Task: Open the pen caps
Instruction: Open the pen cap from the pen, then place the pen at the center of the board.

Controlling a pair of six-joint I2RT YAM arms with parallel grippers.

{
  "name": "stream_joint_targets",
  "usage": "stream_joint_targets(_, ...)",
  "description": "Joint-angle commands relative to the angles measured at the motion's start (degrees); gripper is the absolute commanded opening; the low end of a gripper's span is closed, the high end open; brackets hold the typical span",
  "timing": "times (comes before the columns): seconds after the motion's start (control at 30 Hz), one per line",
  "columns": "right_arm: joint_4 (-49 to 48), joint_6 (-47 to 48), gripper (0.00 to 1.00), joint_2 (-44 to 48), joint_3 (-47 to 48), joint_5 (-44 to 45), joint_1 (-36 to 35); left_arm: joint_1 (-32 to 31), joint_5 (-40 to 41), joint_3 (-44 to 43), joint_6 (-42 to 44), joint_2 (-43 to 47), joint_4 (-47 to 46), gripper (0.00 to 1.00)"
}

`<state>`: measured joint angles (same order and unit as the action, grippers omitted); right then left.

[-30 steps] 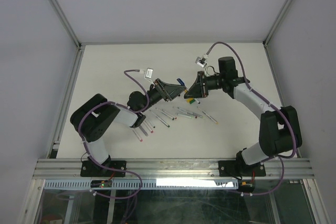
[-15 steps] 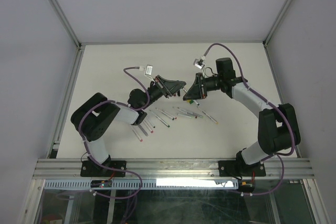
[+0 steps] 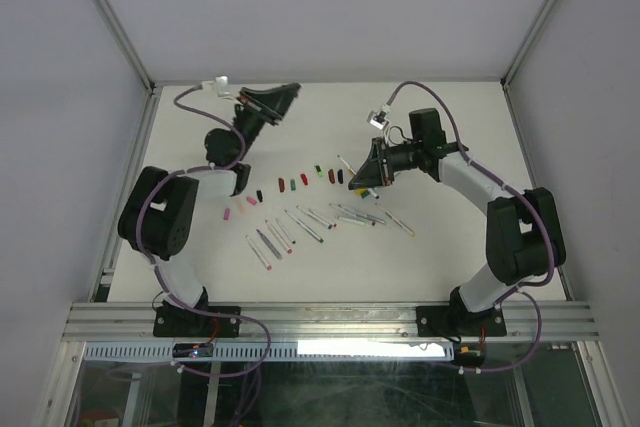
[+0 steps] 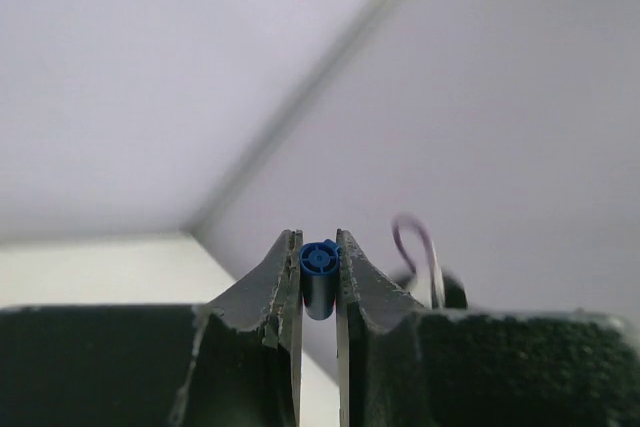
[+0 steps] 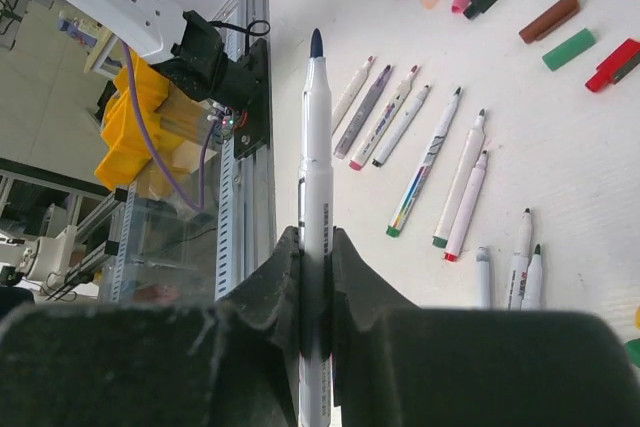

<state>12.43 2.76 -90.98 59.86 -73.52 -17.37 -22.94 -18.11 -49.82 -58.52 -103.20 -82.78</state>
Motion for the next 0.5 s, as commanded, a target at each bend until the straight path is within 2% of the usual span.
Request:
stream_joint_targets(0.0, 2.9, 2.4, 0.00, -0.1, 0.8, 1.0, -0.2, 6.5, 6.1, -4.3, 2.6, 7.0, -6.6, 0.00)
stream_joint_targets(0.1, 6.8, 7.1, 0.00, 1.2, 1.9, 8.3, 0.9, 7.2, 4.6, -1.5, 4.3, 10.2, -4.6, 0.00)
stream_joint_targets(0.3, 14.3, 24.3, 0.00, 7.3, 0.1, 34.6, 2.4, 6.8, -0.6, 9.8, 3.5, 16.6, -1.0, 0.00)
stream_joint_targets(0.4, 16.7, 28.2, 0.00, 9.1, -1.9, 41.6, 3.3, 5.6, -2.2, 15.3, 4.4, 20.3, 2.9, 0.00)
stream_joint_targets(0.47, 17.3, 29.6, 0.00, 10.0, -3.2, 45.5, 3.7, 4.4, -3.9, 17.6, 8.3, 24.0, 7.7, 0.00)
